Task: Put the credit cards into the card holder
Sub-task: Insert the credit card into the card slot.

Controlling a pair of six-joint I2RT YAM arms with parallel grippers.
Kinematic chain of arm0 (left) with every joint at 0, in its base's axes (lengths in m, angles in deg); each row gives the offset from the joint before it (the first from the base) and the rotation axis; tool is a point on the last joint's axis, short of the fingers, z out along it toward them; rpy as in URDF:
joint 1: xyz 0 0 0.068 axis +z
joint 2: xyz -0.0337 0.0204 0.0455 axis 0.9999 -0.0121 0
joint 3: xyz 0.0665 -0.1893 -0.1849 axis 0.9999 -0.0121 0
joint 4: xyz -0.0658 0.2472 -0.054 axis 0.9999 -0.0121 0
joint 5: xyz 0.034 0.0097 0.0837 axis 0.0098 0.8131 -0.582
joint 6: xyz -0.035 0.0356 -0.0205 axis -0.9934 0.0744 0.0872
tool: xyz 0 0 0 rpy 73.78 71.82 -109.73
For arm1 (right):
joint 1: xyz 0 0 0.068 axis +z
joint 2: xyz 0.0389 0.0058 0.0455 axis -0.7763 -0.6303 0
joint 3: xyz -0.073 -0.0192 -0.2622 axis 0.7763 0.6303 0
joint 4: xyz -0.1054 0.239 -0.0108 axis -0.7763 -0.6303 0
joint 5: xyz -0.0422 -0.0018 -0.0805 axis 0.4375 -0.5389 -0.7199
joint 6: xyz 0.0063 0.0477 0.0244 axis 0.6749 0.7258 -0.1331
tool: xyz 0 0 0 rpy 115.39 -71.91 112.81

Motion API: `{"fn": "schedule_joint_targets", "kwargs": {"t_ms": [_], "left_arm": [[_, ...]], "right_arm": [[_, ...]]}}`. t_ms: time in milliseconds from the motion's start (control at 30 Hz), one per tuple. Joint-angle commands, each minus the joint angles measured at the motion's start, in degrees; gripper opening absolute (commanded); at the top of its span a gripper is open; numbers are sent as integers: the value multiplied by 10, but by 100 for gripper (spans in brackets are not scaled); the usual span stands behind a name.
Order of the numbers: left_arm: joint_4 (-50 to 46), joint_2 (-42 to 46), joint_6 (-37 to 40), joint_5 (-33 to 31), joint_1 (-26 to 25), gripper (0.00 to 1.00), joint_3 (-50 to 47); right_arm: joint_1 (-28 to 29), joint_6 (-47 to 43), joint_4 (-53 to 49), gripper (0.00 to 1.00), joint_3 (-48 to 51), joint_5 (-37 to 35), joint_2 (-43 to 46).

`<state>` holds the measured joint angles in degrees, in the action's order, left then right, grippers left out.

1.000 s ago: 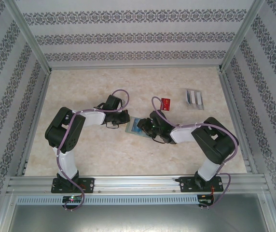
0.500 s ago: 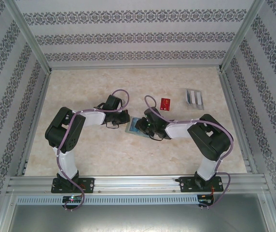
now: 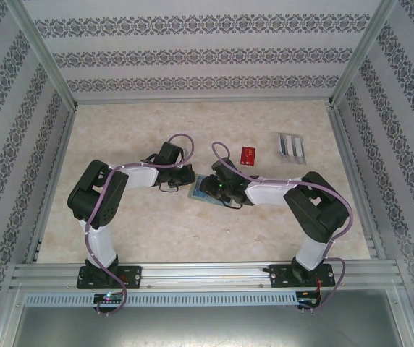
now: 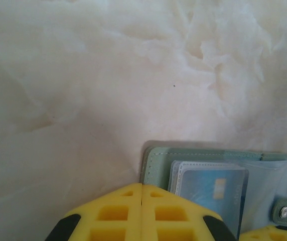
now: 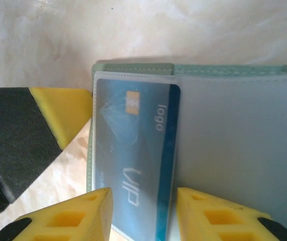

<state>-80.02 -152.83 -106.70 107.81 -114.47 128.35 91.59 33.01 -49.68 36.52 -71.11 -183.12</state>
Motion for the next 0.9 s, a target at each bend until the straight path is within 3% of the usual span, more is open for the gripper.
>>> {"fn": "schedule_joint_targets", "kwargs": {"t_ms": [0, 233, 533, 867], "left_arm": [[-31, -31, -8, 17, -20, 0, -12], [-31, -32, -8, 18, -21, 0, -11], [-30, -31, -9, 18, -20, 0, -11], [-32, -19, -6, 10, -20, 7, -14]], "right_arm": [[3, -20, -47, 40, 9, -33, 18], [7, -8, -15, 30, -8, -10, -27], [15, -23, -13, 27, -41, -1, -39], [9, -55, -72, 36, 34, -61, 86]]}}
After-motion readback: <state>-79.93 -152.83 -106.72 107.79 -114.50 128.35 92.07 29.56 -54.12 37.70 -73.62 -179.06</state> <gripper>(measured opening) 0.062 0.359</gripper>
